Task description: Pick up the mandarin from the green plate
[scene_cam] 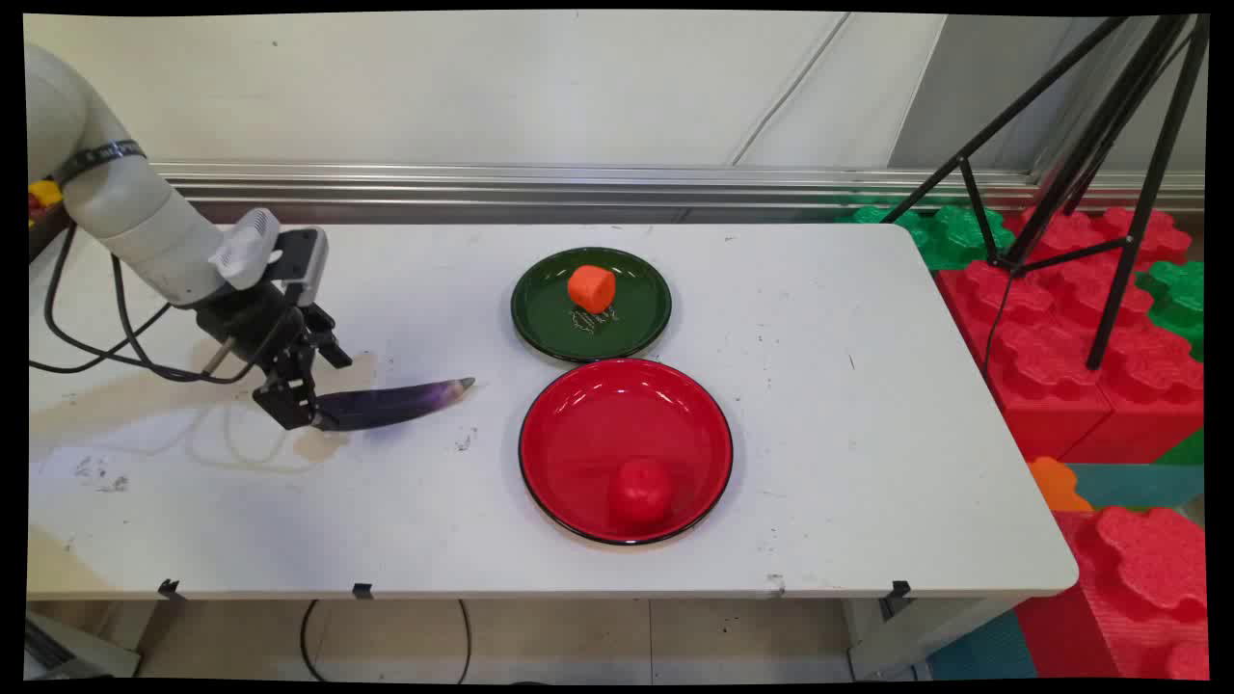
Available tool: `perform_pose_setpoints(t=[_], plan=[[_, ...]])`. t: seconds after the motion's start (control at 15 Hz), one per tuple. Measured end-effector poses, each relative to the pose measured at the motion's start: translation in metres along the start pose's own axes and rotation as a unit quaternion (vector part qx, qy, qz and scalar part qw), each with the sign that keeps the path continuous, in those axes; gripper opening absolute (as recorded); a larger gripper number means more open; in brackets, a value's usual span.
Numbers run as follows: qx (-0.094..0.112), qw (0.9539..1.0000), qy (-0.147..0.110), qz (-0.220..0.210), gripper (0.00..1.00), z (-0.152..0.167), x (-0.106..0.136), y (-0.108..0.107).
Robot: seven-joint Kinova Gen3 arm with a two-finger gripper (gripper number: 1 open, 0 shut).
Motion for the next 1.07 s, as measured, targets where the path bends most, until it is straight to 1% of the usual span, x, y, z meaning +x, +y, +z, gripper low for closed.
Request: perform_pose_setpoints(t=[0.27, 0.53, 0.73, 1.07], plan=[[0.003, 0.9998, 0.014, -0.011, 1.0, -0.015, -0.002, -0.001], [0.009, 0.9987, 0.044, -0.026, 1.0, -0.033, 0.004, -0.006], [0.018, 0.9962, 0.076, -0.039, 1.0, -0.051, 0.015, -0.014], [0.028, 0.992, 0.113, -0.05, 1.0, -0.067, 0.033, -0.026]])
